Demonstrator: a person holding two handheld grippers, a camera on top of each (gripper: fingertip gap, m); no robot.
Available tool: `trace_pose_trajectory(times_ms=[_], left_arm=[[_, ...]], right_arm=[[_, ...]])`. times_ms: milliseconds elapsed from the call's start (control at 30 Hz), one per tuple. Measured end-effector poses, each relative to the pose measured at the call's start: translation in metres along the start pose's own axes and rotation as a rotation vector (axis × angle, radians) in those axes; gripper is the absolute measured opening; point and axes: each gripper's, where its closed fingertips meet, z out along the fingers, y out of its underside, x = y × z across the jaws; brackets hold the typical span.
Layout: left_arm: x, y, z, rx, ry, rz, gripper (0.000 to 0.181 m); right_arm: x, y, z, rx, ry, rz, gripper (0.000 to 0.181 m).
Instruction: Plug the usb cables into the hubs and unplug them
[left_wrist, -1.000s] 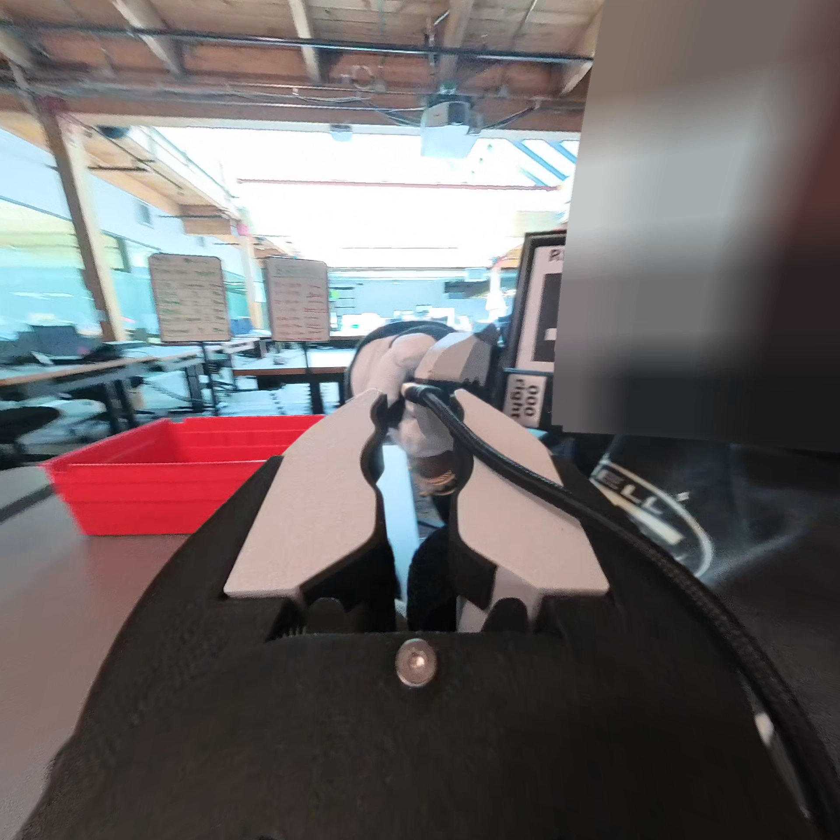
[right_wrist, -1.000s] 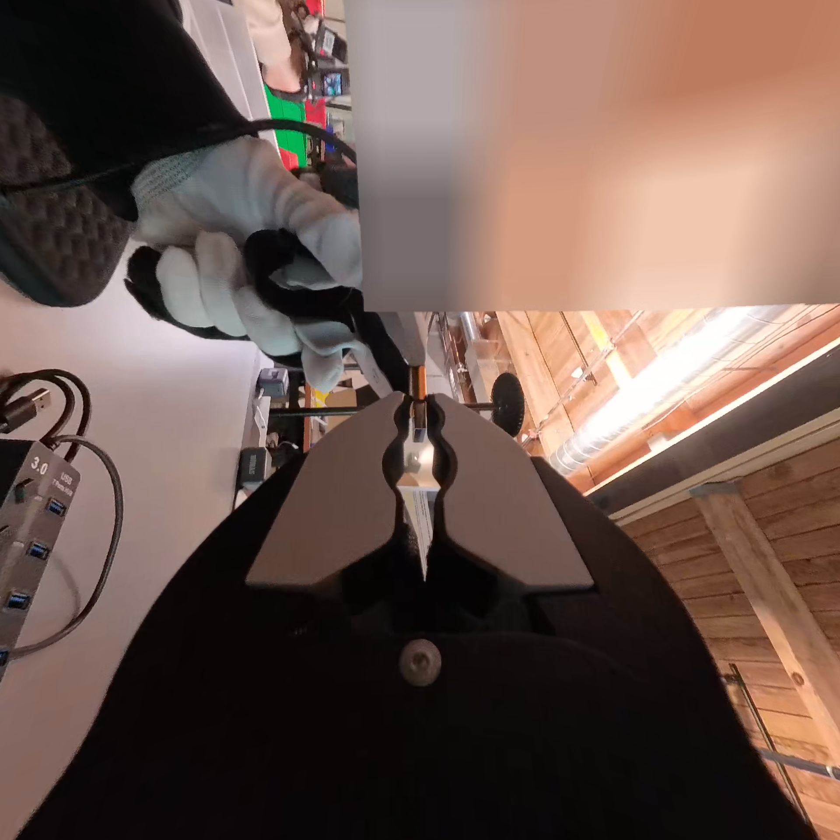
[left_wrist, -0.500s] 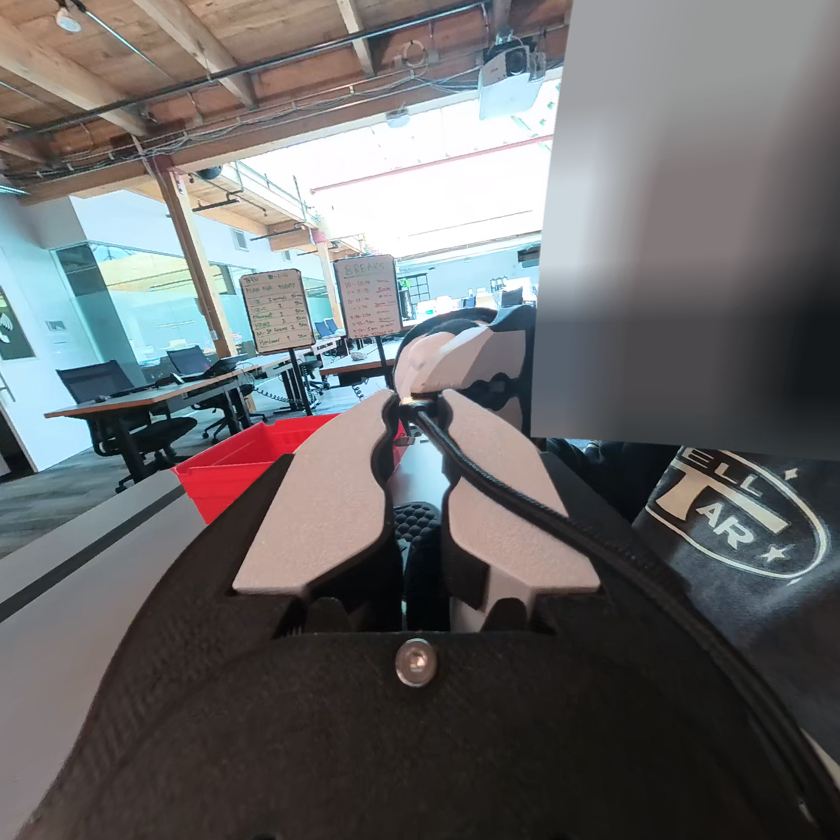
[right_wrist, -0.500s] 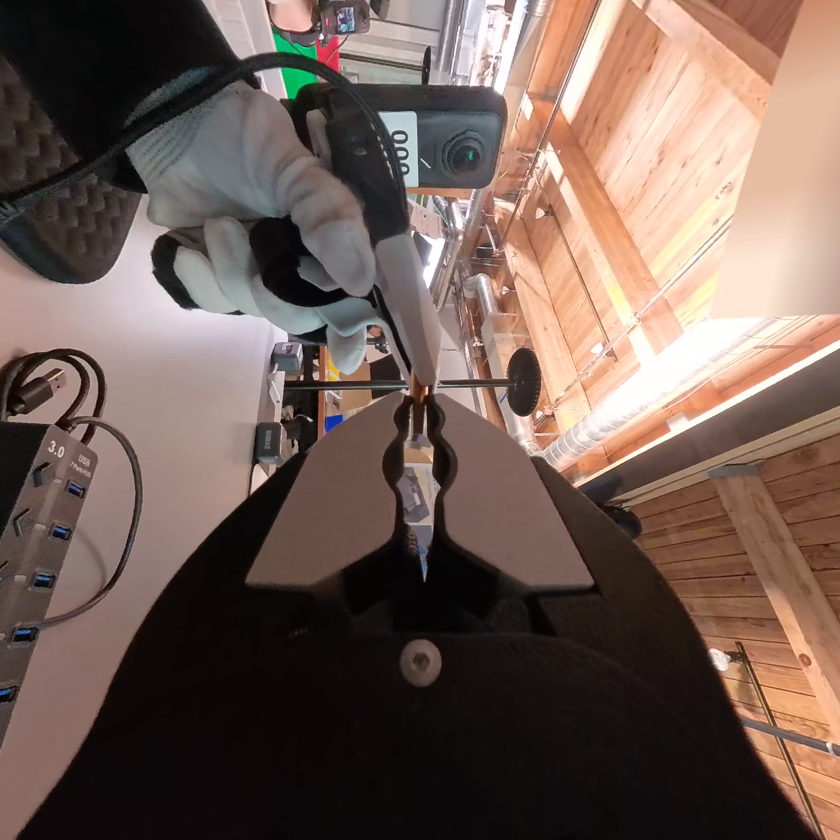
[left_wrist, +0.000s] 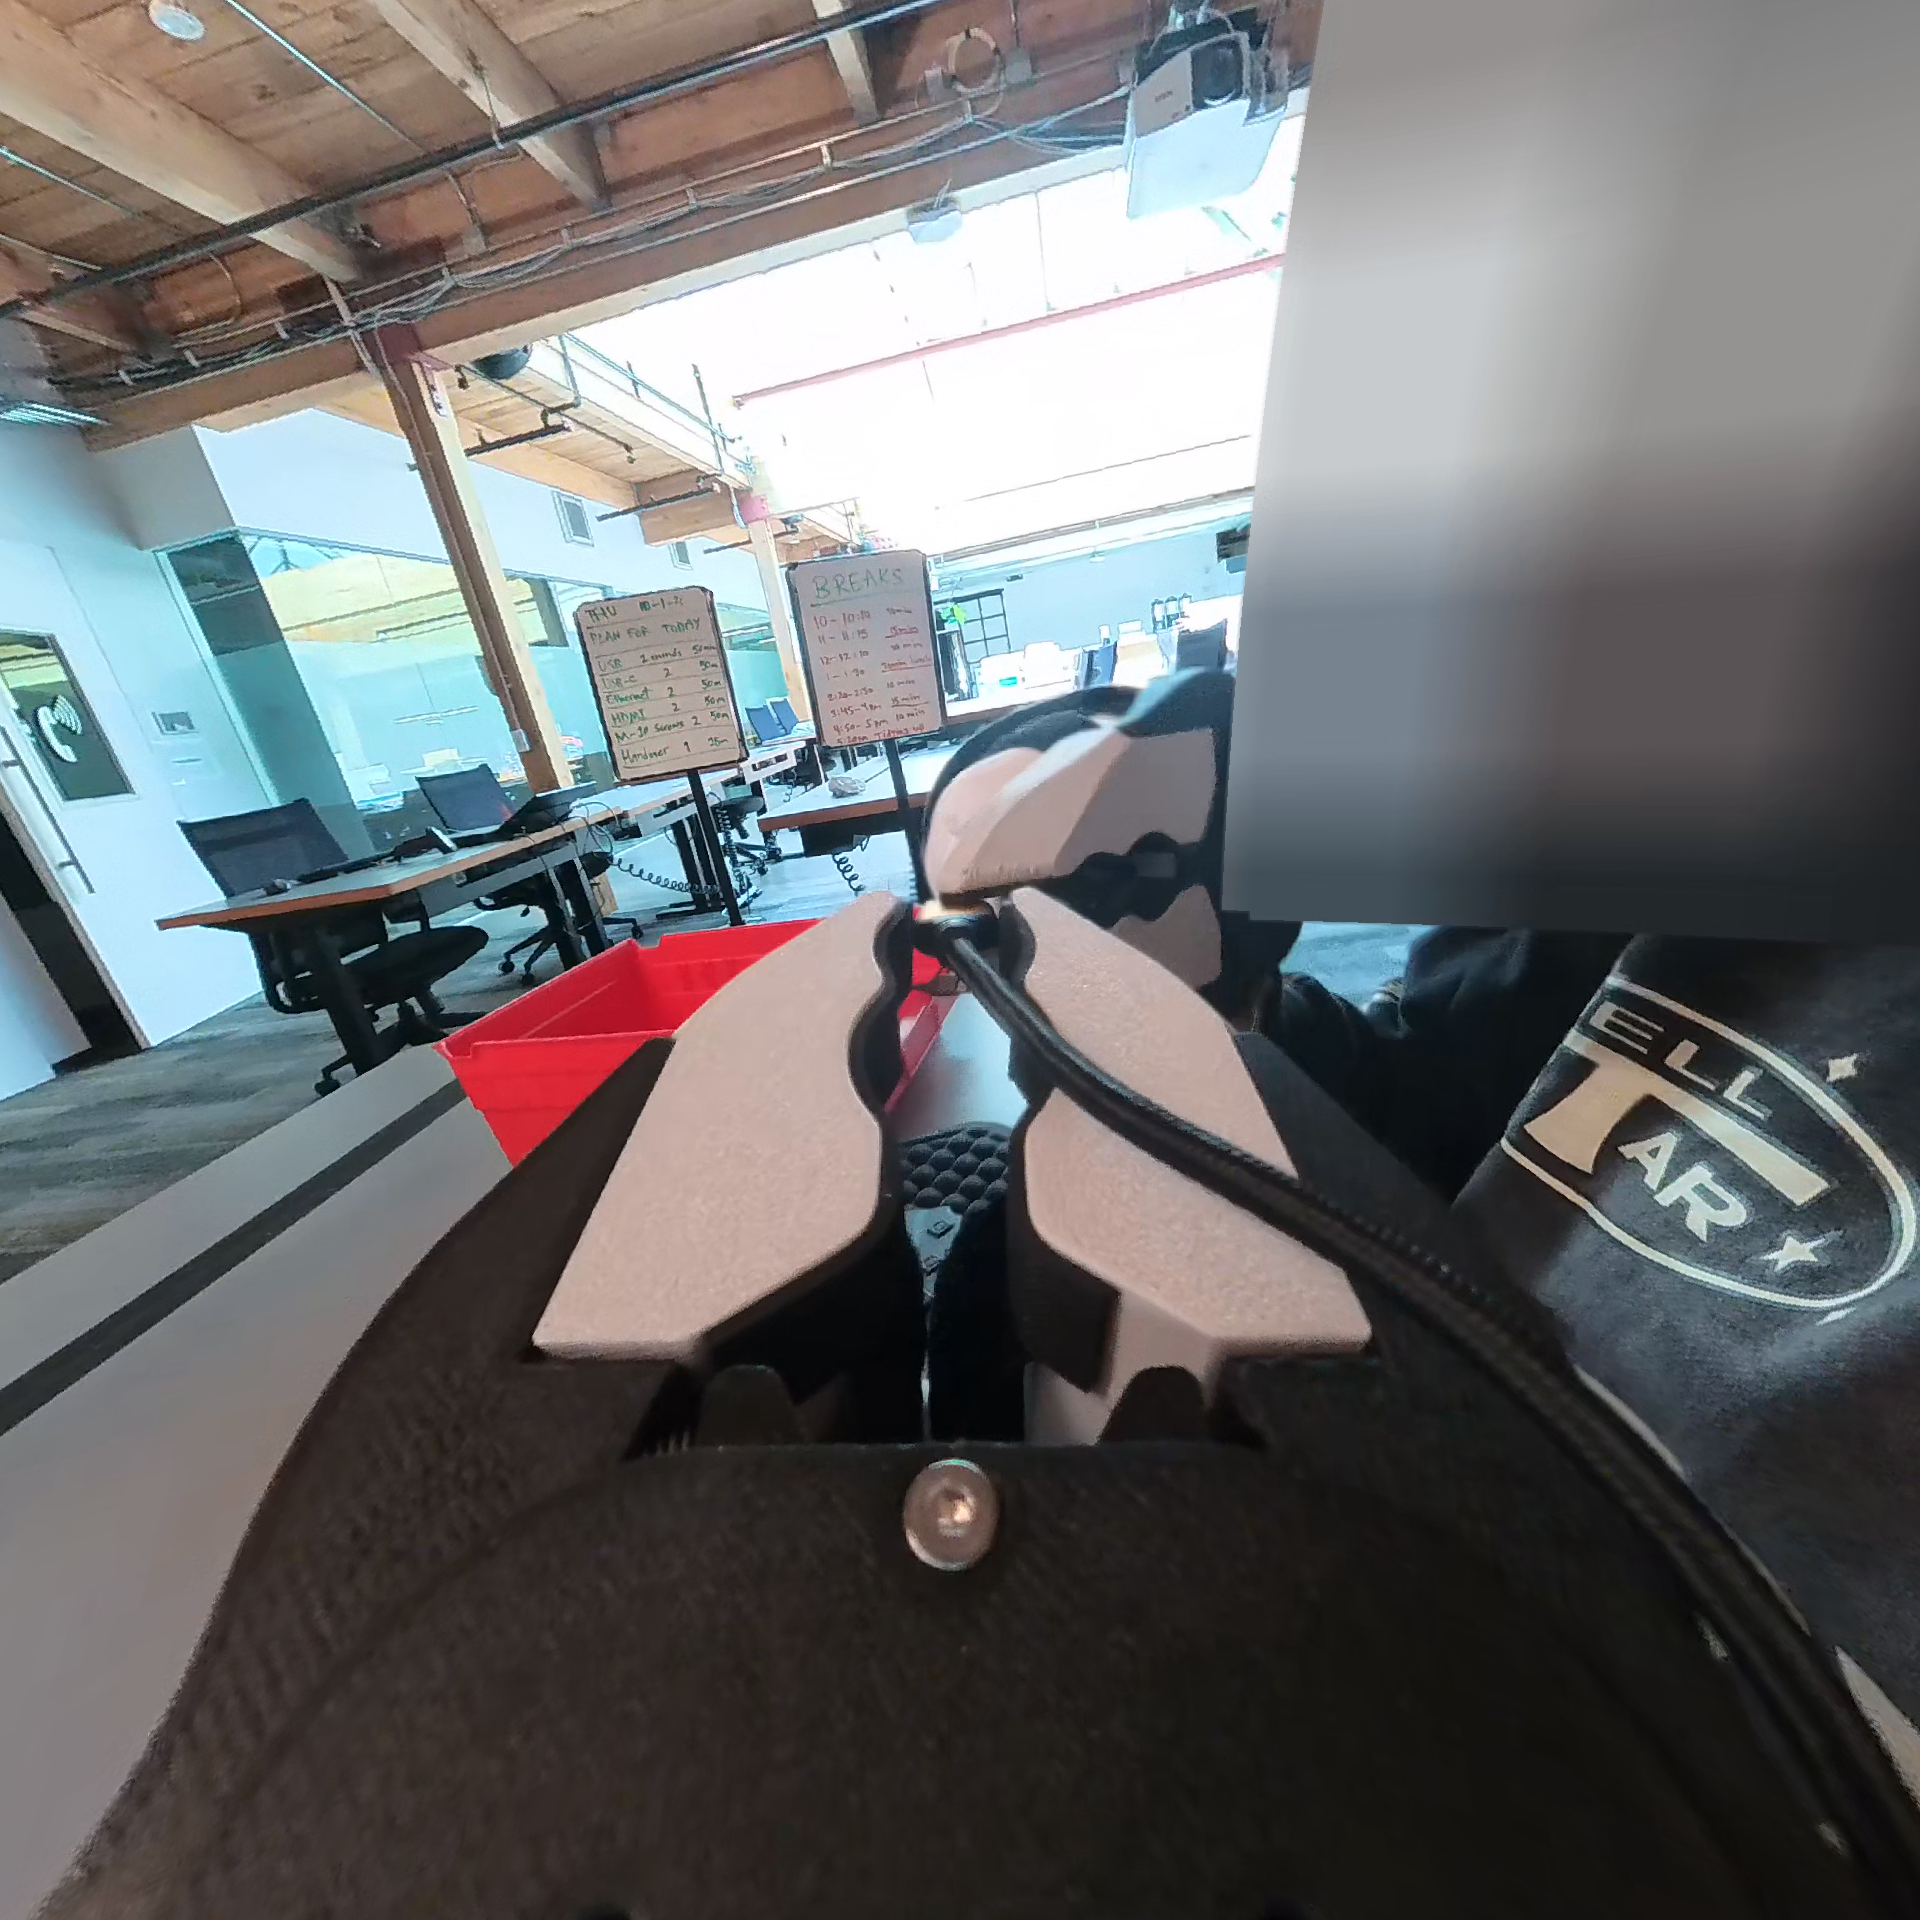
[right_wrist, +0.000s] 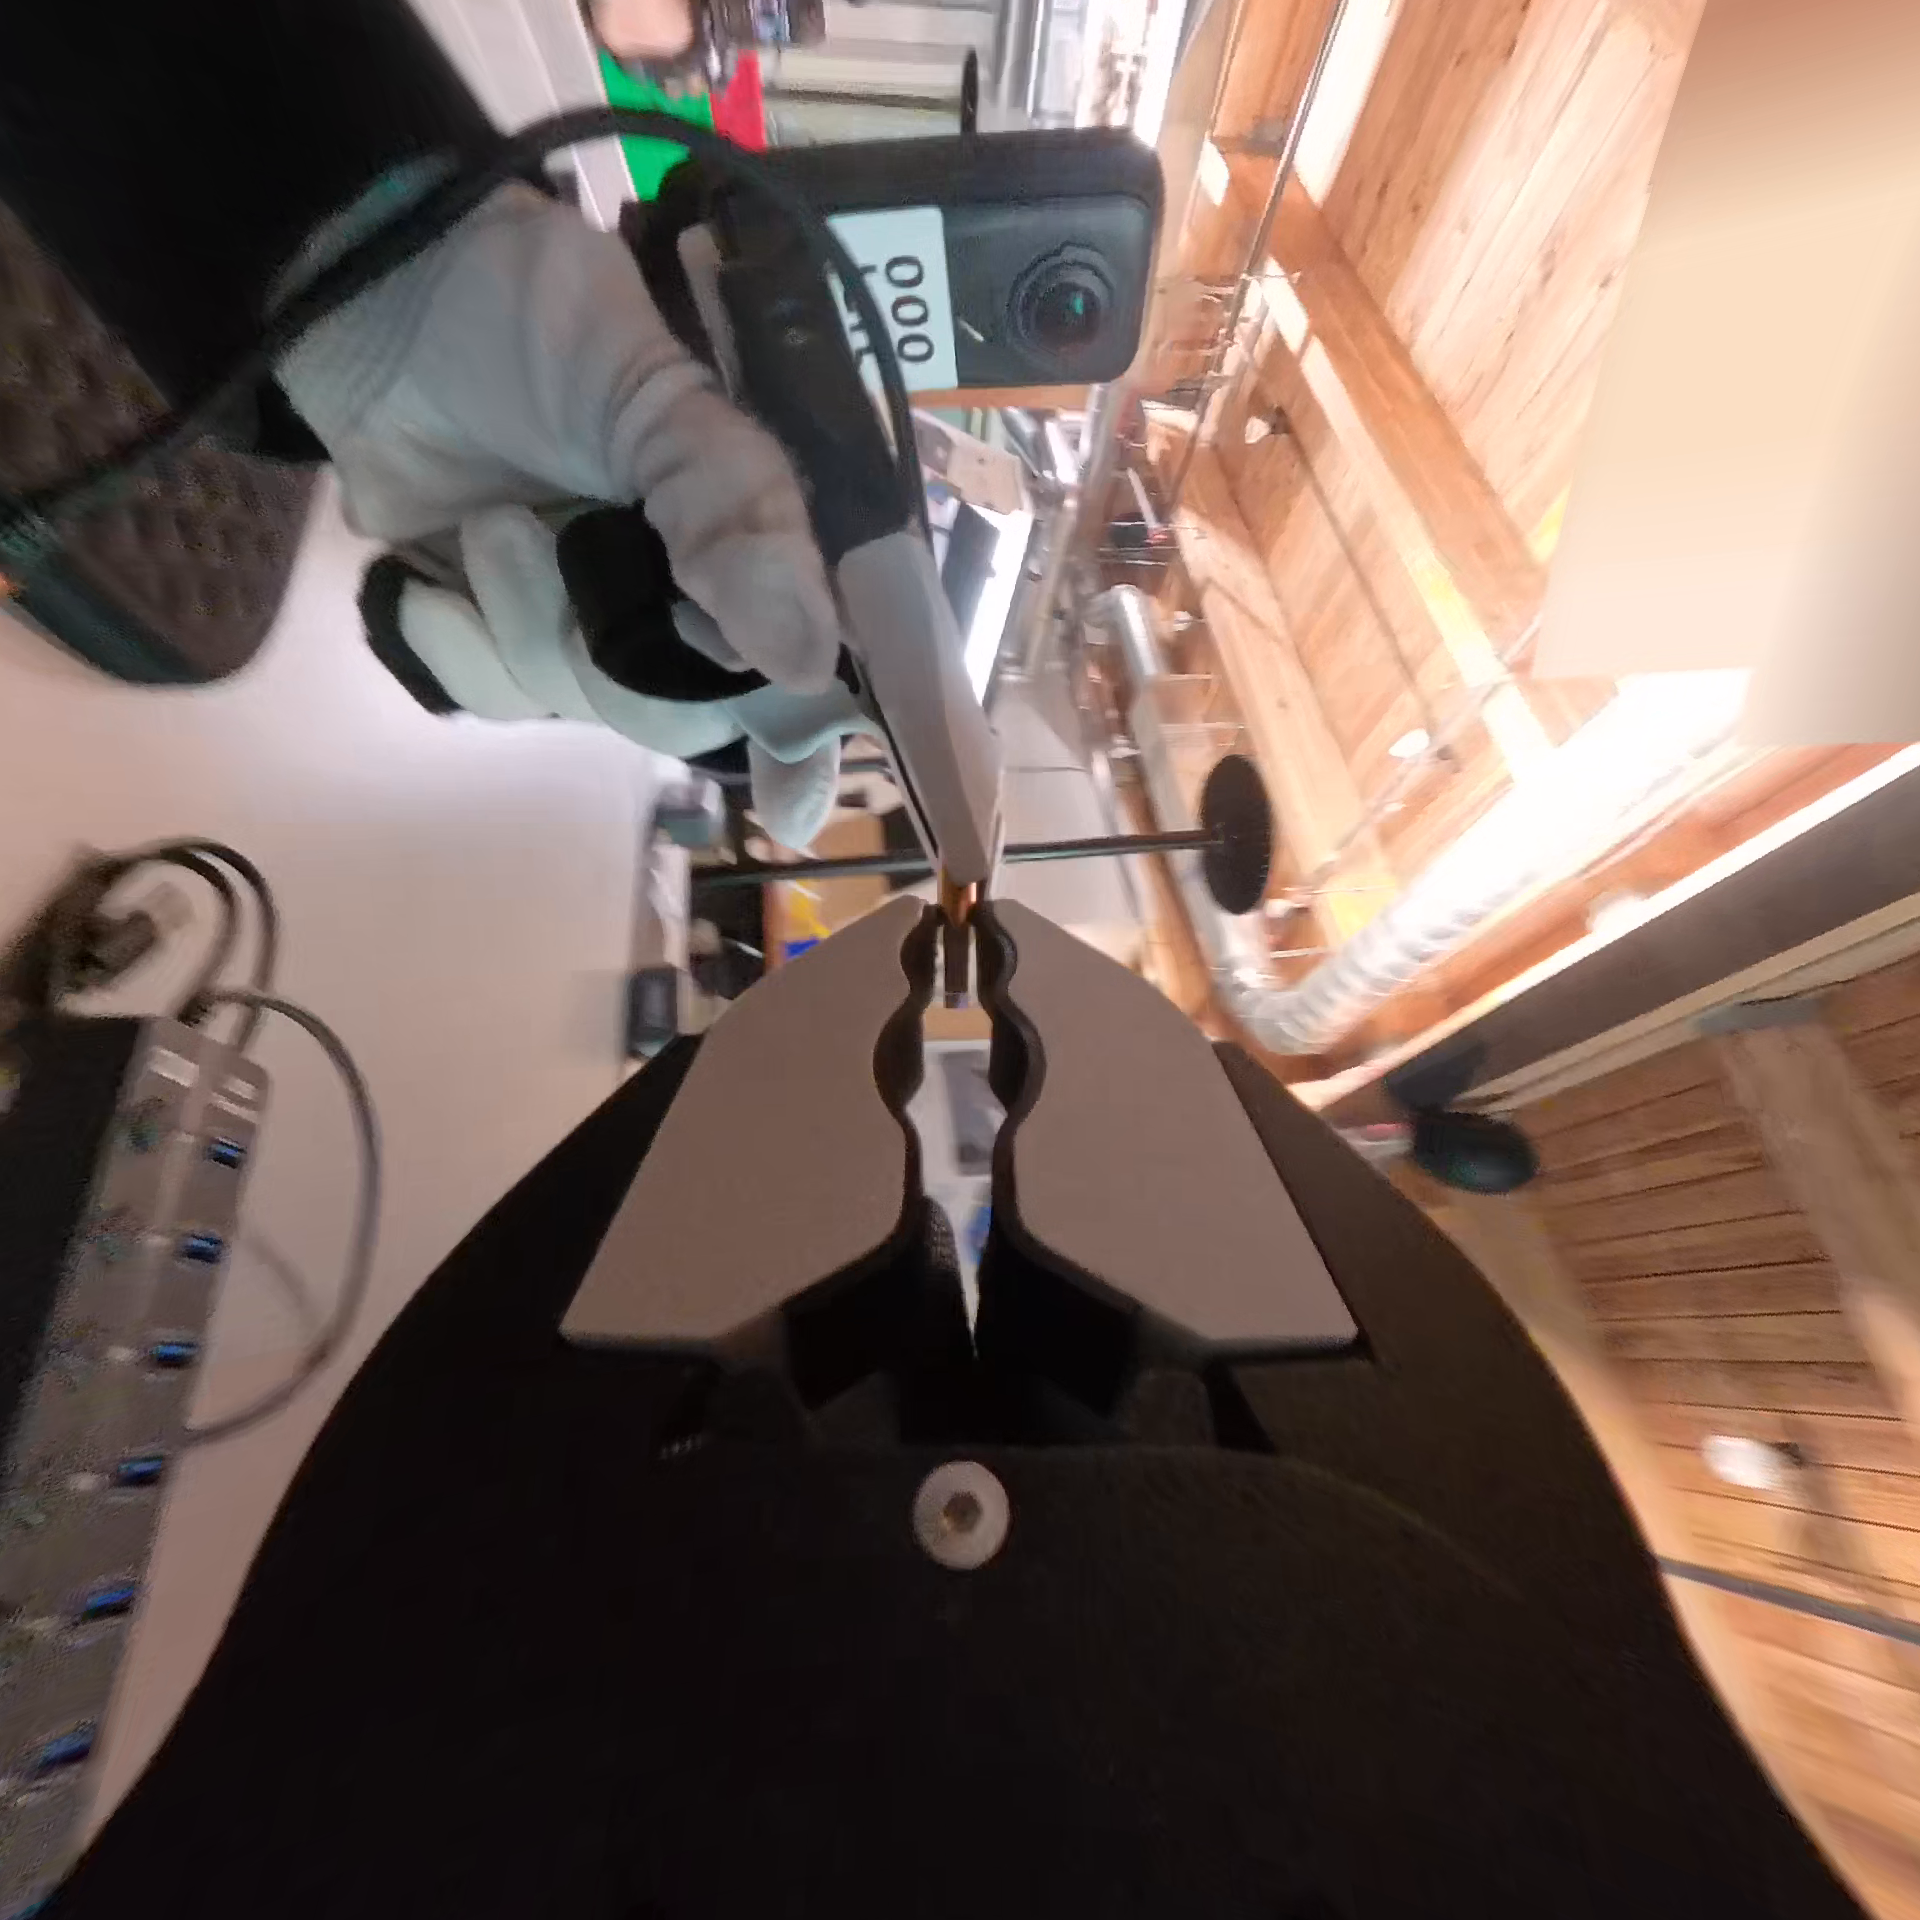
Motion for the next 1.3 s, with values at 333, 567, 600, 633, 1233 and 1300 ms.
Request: trace_pose_trajectory(times_ms=[333, 567, 600, 633, 1233, 1300], left_arm=[[-0.009, -0.001, -0.018, -0.118, -0.059, 0.142, 0.015], [-0.006, 0.022, -0.019, -0.234, -0.013, 0.123, 0.015], [-0.005, 0.026, -0.017, -0.234, -0.01, 0.119, 0.015], [-0.005, 0.03, -0.016, -0.233, -0.008, 0.112, 0.015], [-0.005, 0.076, -0.013, -0.371, -0.001, 0.115, 0.014], [-0.004, 0.078, -0.012, -0.387, 0.011, 0.147, 0.014]], right_arm=[[-0.067, 0.089, -0.042, -0.209, -0.665, 1.253, 0.09], [-0.173, 0.126, -0.097, -0.491, -0.837, 1.431, 0.091], [-0.175, 0.132, -0.097, -0.499, -0.818, 1.439, 0.09], [-0.175, 0.133, -0.097, -0.488, -0.812, 1.448, 0.089], [-0.127, 0.083, -0.058, -0.228, -0.655, 1.175, 0.057], [-0.12, 0.072, -0.054, -0.214, -0.62, 1.086, 0.057]])
